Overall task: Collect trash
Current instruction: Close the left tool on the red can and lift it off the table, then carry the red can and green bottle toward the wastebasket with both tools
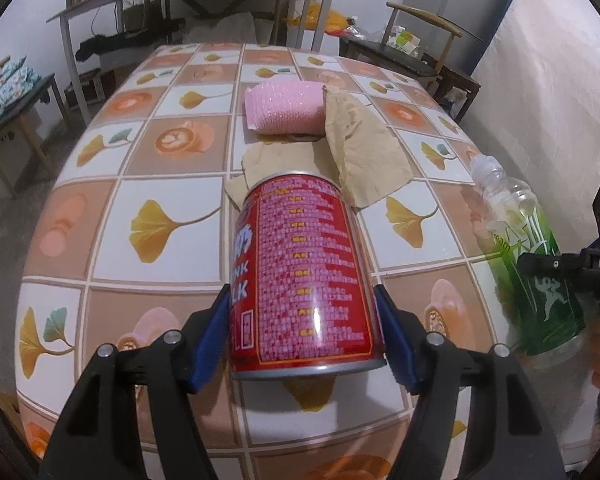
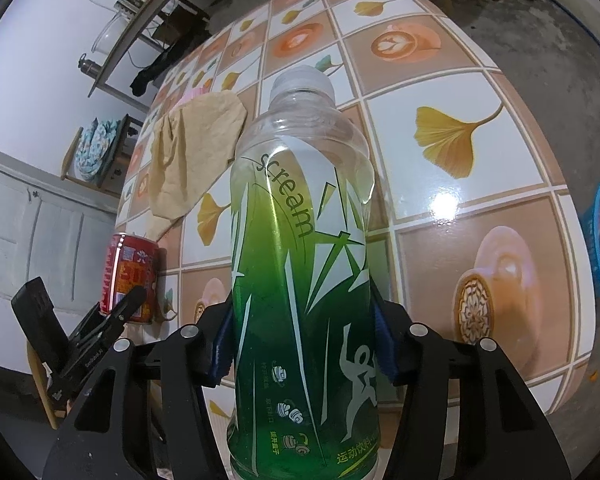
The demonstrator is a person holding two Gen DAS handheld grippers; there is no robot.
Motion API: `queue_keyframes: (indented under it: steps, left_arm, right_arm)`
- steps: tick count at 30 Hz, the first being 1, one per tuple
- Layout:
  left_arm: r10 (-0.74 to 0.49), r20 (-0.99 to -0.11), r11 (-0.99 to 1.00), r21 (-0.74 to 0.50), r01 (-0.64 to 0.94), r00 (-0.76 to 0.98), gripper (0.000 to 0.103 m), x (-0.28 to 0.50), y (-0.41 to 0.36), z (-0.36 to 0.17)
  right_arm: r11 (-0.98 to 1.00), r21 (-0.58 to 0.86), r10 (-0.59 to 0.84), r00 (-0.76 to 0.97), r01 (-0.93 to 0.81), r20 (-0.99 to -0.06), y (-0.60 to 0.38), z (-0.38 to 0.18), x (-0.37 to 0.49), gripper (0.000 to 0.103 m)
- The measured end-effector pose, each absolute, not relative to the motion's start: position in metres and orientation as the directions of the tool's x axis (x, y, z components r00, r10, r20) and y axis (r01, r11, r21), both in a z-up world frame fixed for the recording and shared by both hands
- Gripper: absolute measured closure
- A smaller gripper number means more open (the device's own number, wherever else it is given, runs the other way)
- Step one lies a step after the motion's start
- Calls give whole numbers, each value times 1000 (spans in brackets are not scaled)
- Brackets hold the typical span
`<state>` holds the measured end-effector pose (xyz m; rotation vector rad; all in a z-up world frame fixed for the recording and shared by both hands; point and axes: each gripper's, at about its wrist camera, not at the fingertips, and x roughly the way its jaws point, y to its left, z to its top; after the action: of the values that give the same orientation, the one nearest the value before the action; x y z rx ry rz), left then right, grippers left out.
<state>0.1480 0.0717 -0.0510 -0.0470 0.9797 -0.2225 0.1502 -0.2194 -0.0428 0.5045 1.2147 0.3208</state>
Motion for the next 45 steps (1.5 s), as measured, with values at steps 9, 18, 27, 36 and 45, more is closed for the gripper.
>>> queue_keyframes:
  steps: [9,18,27,36,45]
  left_arm:
    - [-196,-810,976,-105,192,552,37,143,66,-49]
    - [-185,-802,976,-83,200,568,37,140,61,-44]
    - [-175,-790,977,-65,204,588,38,138,58,-35]
    - [-185,-765,977,-77,198,616,38,140,60,-26]
    - [-186,-750,976,-68,206,635,39,142,56,-22]
  right_arm:
    - [841,539,497,330,42,-803,-221,-43,147,51]
    - [838,543,500,331,47,-800,-223,-43,148,51]
    - [836,546,503,330,49,-799,-223,-43,149,50]
    - [834,550,503,333,56,-797,-223,-42,148,50]
    - [831,553,503,339,64,-795,-224,-42,147,50]
